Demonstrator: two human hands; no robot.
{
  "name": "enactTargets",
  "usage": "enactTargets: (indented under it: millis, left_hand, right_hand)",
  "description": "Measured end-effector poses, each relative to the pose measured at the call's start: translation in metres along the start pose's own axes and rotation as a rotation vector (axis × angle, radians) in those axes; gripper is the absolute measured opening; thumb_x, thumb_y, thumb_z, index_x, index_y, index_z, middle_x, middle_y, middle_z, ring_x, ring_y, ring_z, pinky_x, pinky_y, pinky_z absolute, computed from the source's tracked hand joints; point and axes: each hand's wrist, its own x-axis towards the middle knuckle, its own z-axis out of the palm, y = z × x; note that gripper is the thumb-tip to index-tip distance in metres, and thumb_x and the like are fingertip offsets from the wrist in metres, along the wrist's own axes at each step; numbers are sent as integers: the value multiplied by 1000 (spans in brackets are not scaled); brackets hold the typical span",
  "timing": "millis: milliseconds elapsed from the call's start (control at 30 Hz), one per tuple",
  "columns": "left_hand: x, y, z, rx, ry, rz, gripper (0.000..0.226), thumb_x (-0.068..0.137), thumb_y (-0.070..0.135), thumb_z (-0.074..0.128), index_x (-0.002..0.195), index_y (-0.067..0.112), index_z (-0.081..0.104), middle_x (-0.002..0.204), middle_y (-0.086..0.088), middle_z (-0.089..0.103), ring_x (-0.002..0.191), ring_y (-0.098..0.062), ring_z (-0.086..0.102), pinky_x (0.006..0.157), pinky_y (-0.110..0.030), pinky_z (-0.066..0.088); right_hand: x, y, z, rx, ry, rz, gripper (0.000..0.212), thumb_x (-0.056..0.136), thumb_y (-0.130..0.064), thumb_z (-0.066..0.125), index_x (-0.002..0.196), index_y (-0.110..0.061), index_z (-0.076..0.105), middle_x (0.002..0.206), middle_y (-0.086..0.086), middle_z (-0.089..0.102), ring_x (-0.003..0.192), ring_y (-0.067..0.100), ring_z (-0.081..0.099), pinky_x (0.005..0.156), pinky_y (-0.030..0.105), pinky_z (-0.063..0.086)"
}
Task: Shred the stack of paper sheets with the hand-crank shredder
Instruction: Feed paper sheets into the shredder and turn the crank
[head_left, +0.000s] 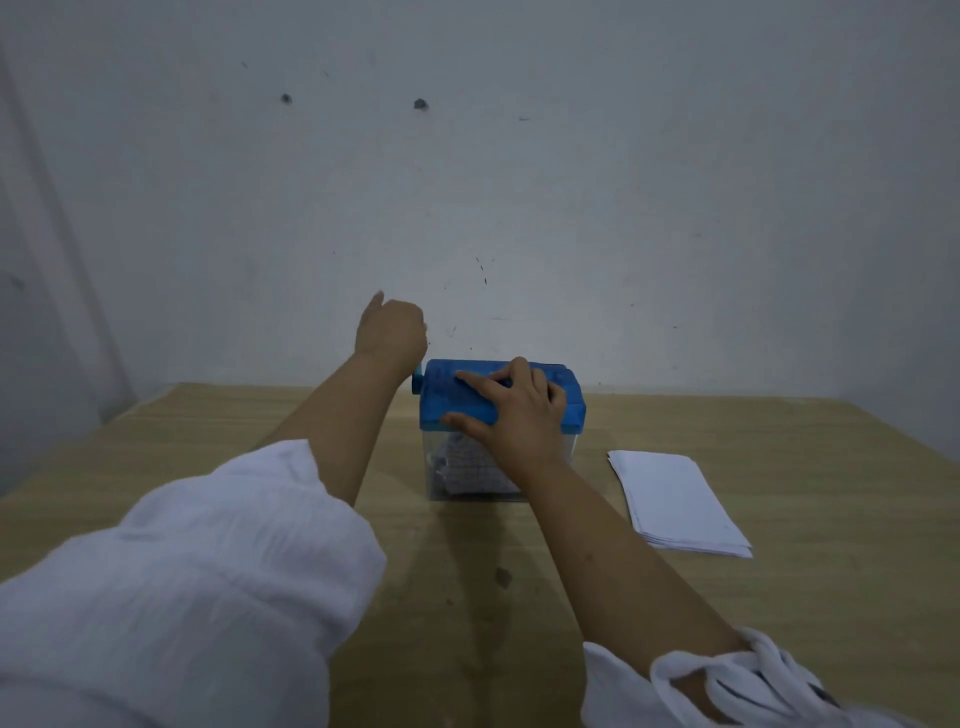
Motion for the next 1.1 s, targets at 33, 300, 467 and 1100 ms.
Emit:
enactTargets:
  millis: [33,300,467,1100]
  left_hand:
    - [0,0,0,-23,12,-8,35,103,15,29,125,0,53,126,-13,57,120,-25,49,118,-29,2]
    - [-16,0,-4,-88,98,-24,36,103,15,32,99,-2,63,94,-17,64,94,-31,58,116,-28,7]
    - [-28,-3,-2,-90,169,1,27,100,5,35,89,5,60,60,0,37,72,-26,54,115,-27,11]
    - [-114,-15,98,-823,191,-271,21,92,8,55,104,-2,70,98,-18,71,92,-29,64,83,-27,44]
  right_hand:
    - [0,0,0,-3,-9,4,54,81,-62,55,130,-41,51,115,-3,41,111,14,38,98,28,10]
    - [2,-1,-3,-10,-56,23,53,80,-63,55,129,-45,49,113,-5,38,112,12,34,97,28,9]
    - [4,-1,-1,-6,-29,21,53,79,-63,56,128,-45,50,111,-5,39,112,11,35,99,29,9]
    - [11,3,8,-80,-18,33,56,81,-66,50,132,-43,47,115,-3,40,113,13,35,98,31,12]
